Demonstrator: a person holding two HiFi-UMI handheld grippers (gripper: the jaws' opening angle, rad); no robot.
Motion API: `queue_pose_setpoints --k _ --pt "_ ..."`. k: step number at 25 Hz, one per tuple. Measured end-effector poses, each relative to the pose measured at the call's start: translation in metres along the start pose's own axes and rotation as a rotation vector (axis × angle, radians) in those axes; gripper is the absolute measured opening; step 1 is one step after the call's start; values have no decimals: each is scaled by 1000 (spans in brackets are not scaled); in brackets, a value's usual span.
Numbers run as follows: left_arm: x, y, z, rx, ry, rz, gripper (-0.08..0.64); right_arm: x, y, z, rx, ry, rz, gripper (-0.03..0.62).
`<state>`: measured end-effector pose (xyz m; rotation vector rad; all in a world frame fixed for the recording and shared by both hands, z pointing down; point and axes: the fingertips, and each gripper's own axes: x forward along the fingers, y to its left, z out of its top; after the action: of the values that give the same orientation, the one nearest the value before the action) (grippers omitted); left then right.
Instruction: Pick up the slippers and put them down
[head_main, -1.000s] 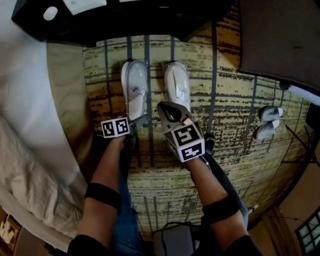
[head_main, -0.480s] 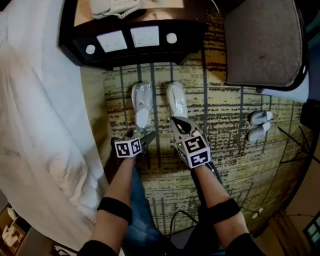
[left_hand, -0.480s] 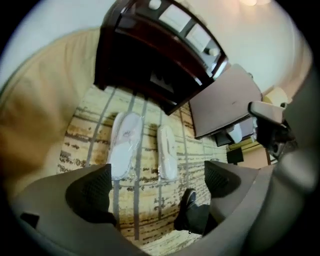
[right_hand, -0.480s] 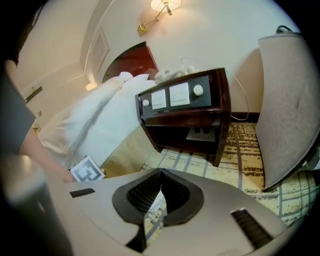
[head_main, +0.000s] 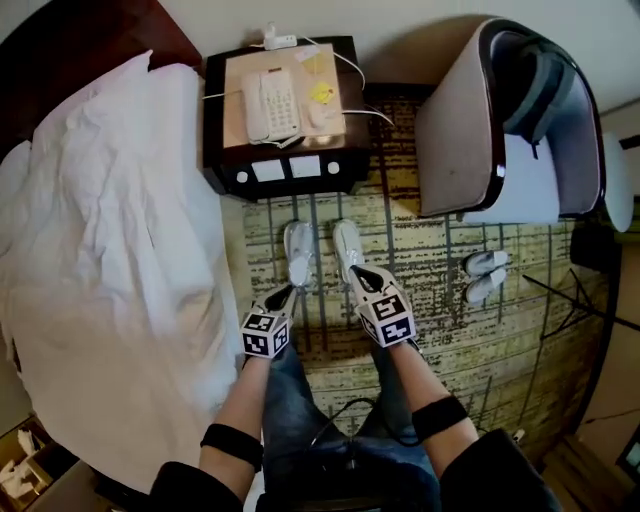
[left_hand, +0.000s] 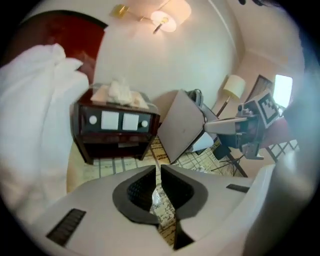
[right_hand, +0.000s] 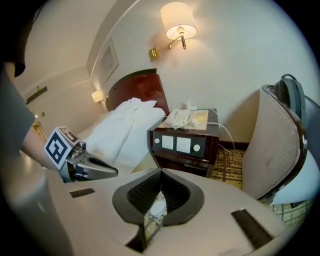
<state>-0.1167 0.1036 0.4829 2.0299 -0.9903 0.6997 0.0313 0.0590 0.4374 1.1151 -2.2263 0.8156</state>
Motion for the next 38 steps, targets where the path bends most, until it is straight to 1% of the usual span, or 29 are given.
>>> queue_pose_setpoints --k 1,2,6,9,12,18,23,26,31,38 --pt "-17 -8 20 24 -31 1 7 -13 1 13 -7 -8 -4 0" --pt "-35 -15 39 42 -62 3 0 -26 3 26 -14 -17 -6 0" --pt "-105 -45 96 100 -165 25 0 -77 19 72 -51 -55 -4 0" --pt "-146 -61 127 137 -235 48 0 -111 29 100 -79 -87 3 0" --pt "-179 -76 153 160 -287 60 0 -141 36 118 -98 -110 2 0" --pt "-222 -101 202 253 -365 52 0 -183 45 151 -105 -169 -3 0" --pt "-243 -106 228 280 -408 49 0 -201 42 154 -84 -180 -33 0" --pt "-253 -105 234 289 -425 52 0 -206 44 156 -82 -186 -49 0" --pt "-264 -106 235 279 -448 61 0 -214 42 155 -91 -181 -64 0" --pt "-266 -104 229 306 -435 76 0 -213 41 154 -88 -180 -61 0"
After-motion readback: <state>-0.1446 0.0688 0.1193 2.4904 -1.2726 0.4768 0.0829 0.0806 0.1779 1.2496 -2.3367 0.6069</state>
